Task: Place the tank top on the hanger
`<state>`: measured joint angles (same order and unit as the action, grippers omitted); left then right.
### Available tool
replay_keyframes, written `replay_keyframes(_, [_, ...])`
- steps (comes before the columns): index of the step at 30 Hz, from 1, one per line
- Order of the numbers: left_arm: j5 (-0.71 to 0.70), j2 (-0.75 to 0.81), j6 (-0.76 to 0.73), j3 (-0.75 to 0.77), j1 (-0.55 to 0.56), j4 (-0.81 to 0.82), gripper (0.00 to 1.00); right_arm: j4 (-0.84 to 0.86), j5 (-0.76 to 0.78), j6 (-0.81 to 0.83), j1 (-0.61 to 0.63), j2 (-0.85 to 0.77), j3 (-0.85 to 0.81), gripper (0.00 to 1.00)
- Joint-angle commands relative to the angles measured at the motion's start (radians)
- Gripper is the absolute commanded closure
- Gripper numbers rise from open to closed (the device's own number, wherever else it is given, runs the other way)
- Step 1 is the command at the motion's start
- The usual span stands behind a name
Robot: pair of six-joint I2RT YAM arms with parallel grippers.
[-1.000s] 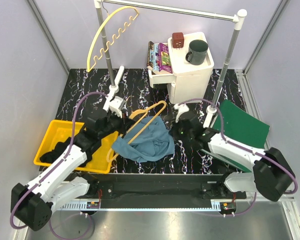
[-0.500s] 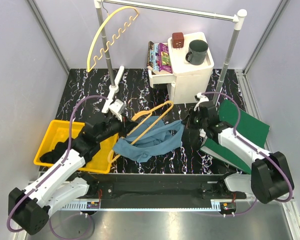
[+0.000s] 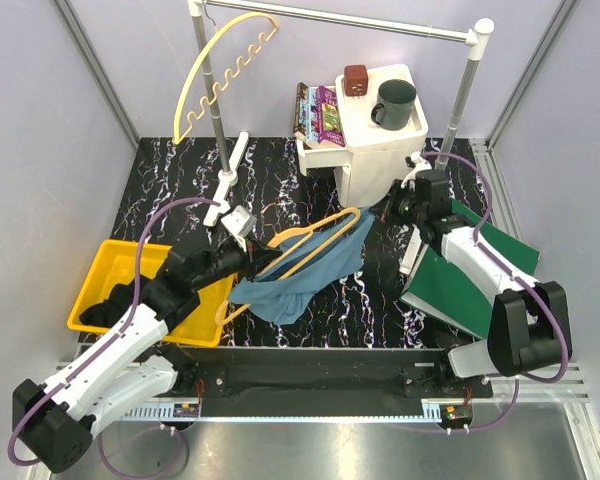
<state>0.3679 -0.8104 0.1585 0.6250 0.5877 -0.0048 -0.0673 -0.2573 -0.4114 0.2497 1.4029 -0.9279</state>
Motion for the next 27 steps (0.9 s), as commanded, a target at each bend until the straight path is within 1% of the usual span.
replay_keyframes(1, [0.031,0.019,-0.019,-0.002,0.011,0.062,1.00,0.049,-0.037,0.016,-0.059,0.024,-0.087,1.00])
replay_keyframes(9, [-0.038,0.001,-0.037,0.008,0.026,0.025,1.00,0.035,-0.068,0.023,-0.089,0.001,-0.085,1.00])
replay_keyframes(16, [-0.038,-0.015,-0.040,0.013,0.027,0.020,1.00,0.006,-0.080,0.014,-0.093,-0.083,-0.057,1.00])
replay_keyframes(23, [-0.052,-0.029,-0.043,0.022,0.031,0.012,1.00,-0.028,-0.160,-0.021,-0.092,-0.179,-0.035,1.00])
replay_keyframes(26, [-0.040,-0.039,-0.040,0.024,0.031,0.019,1.00,-0.032,-0.177,-0.026,-0.066,-0.194,-0.048,1.00])
replay_keyframes(27, [-0.035,-0.042,-0.039,0.025,0.029,0.023,1.00,-0.032,-0.172,-0.027,-0.034,-0.194,-0.061,1.00])
